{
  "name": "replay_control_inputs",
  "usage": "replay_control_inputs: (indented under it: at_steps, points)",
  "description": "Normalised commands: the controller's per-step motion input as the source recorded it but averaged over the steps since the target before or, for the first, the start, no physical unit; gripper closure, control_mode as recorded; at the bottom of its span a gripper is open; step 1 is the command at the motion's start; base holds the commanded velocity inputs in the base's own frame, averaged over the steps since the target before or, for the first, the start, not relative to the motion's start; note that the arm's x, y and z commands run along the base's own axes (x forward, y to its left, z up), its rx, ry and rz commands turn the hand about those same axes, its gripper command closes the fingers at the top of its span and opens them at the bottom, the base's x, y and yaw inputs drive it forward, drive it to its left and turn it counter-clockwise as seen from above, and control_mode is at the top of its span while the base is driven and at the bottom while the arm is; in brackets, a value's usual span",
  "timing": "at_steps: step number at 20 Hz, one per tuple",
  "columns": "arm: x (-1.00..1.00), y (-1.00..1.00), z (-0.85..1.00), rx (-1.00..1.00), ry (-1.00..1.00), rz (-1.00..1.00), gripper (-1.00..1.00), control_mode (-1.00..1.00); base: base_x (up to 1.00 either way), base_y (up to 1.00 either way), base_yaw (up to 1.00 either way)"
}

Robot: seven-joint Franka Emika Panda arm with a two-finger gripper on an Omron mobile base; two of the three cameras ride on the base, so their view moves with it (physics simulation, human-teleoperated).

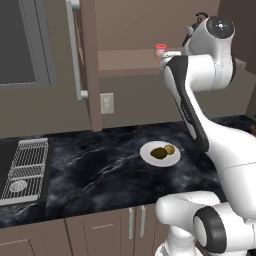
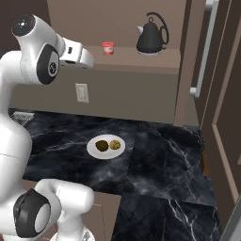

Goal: Pick the avocado and bread from the counter and place them on the plate. Then pick the jam from the cabinet and place it next to the plate. Lastly close the cabinet door.

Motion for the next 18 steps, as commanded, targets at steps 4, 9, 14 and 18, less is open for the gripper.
replay_control_inputs:
  at_steps: [4, 9, 14, 18]
  points:
    - [0.43, 0.00, 0.00, 0.00, 0.00, -0.01, -1.00, -1.00, 0.00, 0.00, 0.00]
    - [0.47, -0.01, 0.00, 0.00, 0.00, 0.00, -1.00, -1.00, 0.00, 0.00, 0.00]
    - [0.45, -0.10, 0.00, 0.00, 0.00, 0.00, -1.00, -1.00, 0.00, 0.00, 0.00]
    - [0.43, -0.10, 0.00, 0.00, 0.00, 0.00, -1.00, -1.00, 0.00, 0.00, 0.00]
